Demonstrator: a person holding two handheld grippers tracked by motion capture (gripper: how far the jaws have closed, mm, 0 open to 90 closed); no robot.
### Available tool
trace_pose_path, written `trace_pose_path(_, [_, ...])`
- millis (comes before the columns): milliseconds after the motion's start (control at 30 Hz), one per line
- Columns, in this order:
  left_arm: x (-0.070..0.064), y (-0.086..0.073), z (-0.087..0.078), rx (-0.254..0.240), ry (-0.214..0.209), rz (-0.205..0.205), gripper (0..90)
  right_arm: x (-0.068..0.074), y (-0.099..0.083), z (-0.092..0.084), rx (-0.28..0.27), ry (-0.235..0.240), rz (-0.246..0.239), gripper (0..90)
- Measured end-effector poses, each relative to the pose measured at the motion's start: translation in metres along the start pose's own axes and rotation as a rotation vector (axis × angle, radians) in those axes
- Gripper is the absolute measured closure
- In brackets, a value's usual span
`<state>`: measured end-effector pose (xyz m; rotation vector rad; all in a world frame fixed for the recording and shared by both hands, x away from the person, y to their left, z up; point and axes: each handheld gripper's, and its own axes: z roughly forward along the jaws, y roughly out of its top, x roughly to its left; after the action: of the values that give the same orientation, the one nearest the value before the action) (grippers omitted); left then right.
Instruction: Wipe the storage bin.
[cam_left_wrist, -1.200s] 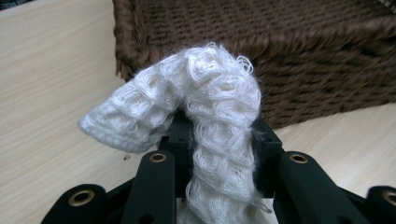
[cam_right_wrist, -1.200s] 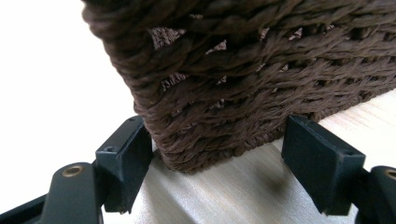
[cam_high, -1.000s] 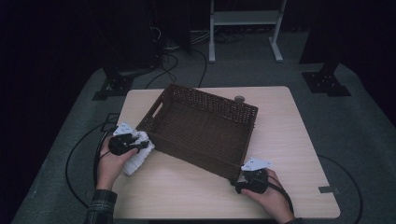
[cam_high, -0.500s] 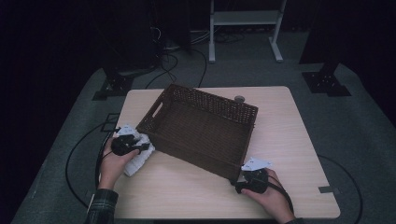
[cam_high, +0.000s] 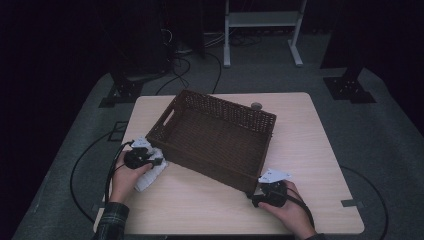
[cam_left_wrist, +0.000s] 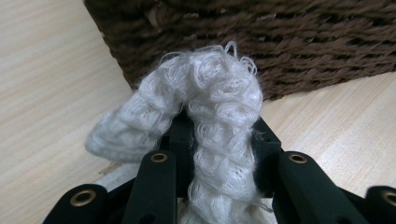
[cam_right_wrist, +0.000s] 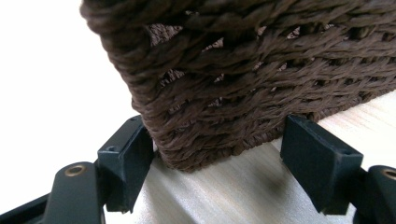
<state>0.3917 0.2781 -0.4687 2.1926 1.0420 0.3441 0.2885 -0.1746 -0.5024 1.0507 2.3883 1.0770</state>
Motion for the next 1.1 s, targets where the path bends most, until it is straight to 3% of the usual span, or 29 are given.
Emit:
trace_pose_path(300, [-0.001, -0.001, 0.0, -0.01, -0.006, -0.018, 69.0, 0.0, 0.0, 0.0, 0.0, 0.0, -0.001, 25.1])
trace_pose_path(533, [-0.003, 0.005, -0.021, -0.085, -0.011, -0.027, 69.2, 0.0, 0.0, 0.0, 0.0, 0.0, -0.002, 25.1])
trace_pose_path(633, [-0.005, 0.01, -0.033, -0.142, -0.024, -0.039, 69.2, 0.0, 0.0, 0.0, -0.001, 0.0, -0.002, 25.1])
trace_pose_path(967, [-0.012, 0.019, -0.061, -0.256, -0.056, -0.025, 69.1, 0.0, 0.0, 0.0, -0.001, 0.0, -0.002, 25.1])
trace_pose_path(1100, [-0.015, 0.021, -0.059, -0.24, -0.054, -0.008, 69.0, 0.0, 0.0, 0.0, -0.001, -0.001, -0.002, 25.1])
